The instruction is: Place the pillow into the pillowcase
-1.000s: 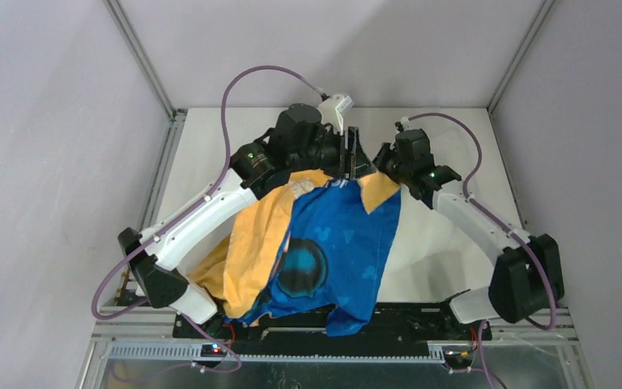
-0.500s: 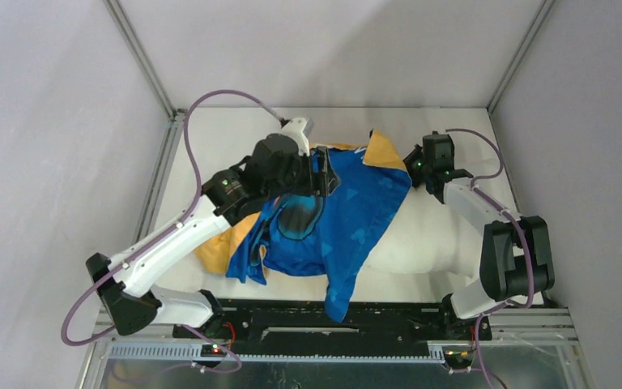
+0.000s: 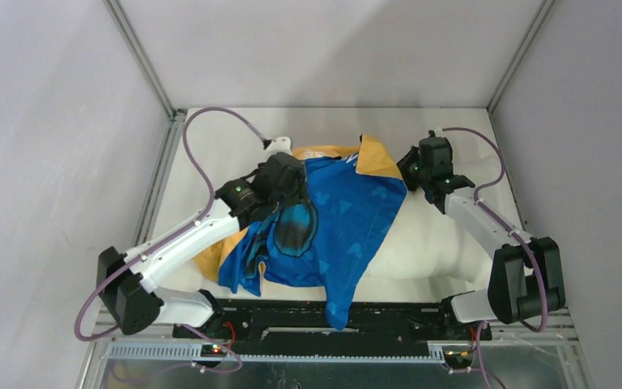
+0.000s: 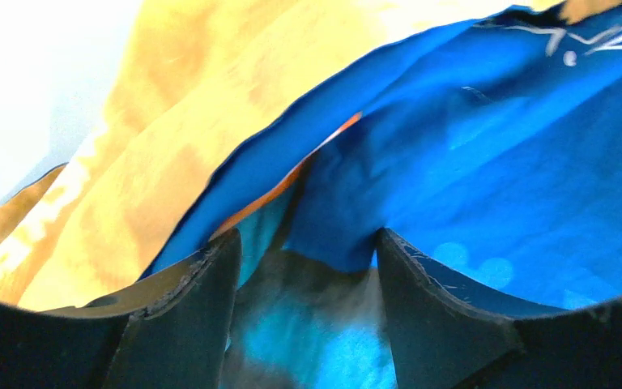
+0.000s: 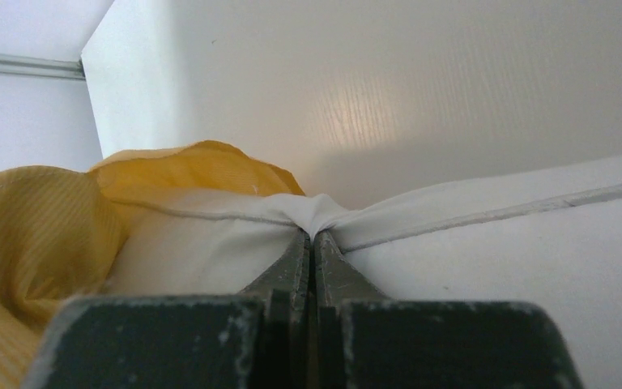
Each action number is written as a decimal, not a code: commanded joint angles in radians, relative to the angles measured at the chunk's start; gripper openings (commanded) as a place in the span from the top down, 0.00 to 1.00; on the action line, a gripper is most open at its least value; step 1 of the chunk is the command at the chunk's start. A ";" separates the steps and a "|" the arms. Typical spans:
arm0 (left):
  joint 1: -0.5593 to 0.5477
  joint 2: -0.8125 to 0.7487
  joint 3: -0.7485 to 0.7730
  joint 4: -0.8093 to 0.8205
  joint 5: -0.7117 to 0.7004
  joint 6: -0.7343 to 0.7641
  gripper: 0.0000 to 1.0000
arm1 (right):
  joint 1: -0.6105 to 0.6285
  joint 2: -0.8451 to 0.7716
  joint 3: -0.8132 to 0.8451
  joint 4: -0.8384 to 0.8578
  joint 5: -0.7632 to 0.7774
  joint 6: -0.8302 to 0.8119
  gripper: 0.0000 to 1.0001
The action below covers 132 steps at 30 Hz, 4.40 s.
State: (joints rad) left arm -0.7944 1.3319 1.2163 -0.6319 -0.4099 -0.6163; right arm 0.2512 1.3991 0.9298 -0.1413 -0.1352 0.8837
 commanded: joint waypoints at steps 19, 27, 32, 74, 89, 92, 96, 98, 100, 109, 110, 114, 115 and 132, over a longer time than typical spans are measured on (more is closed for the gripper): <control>0.113 -0.440 -0.312 -0.177 -0.167 -0.243 0.39 | 0.031 0.044 -0.005 -0.002 -0.007 -0.075 1.00; 0.185 -0.372 -0.358 -0.046 -0.126 -0.180 0.45 | 0.029 0.040 -0.005 -0.007 -0.013 -0.081 1.00; 0.228 -0.338 -0.336 -0.004 -0.188 -0.135 0.83 | 0.035 0.040 -0.006 -0.008 -0.011 -0.081 1.00; -0.134 0.116 -0.040 0.076 0.113 -0.031 0.48 | -0.069 -0.428 0.085 -0.528 0.354 -0.397 0.10; 0.248 0.203 0.162 0.077 0.100 0.201 0.99 | 0.199 -0.377 -0.153 -0.313 0.174 -0.217 0.27; 0.235 0.175 0.203 0.032 0.161 0.216 0.80 | 0.233 -0.352 -0.154 -0.269 0.147 -0.203 0.25; 0.153 0.048 0.199 -0.014 0.181 0.215 0.44 | 0.228 -0.390 -0.120 -0.294 0.159 -0.227 0.19; 0.102 -0.010 0.191 -0.033 0.173 0.217 0.29 | 0.231 -0.410 -0.089 -0.336 0.179 -0.241 0.18; 0.055 -0.041 0.184 -0.061 0.148 0.218 0.22 | 0.240 -0.445 -0.063 -0.387 0.212 -0.257 0.18; -0.054 -0.002 0.063 -0.114 0.017 0.189 0.10 | 0.244 -0.599 -0.014 -0.712 0.452 -0.309 0.01; -0.054 0.014 0.046 -0.094 0.008 0.190 0.09 | 0.246 -0.607 -0.021 -0.742 0.465 -0.305 0.00; -0.051 0.073 0.020 0.000 0.008 0.213 0.08 | 0.293 -0.633 -0.067 -0.745 0.496 -0.294 0.00; -0.050 0.094 0.032 -0.001 -0.009 0.213 0.10 | 0.299 -0.622 -0.068 -0.729 0.481 -0.292 0.01; -0.104 0.213 0.636 -0.329 -0.015 0.353 1.00 | 0.303 -0.423 -0.125 -0.351 0.217 -0.206 1.00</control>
State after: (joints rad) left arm -0.8616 1.5219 1.6424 -0.8539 -0.4515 -0.3202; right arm 0.5377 0.9340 0.7551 -0.5930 0.2207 0.6342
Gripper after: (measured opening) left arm 0.012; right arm 0.041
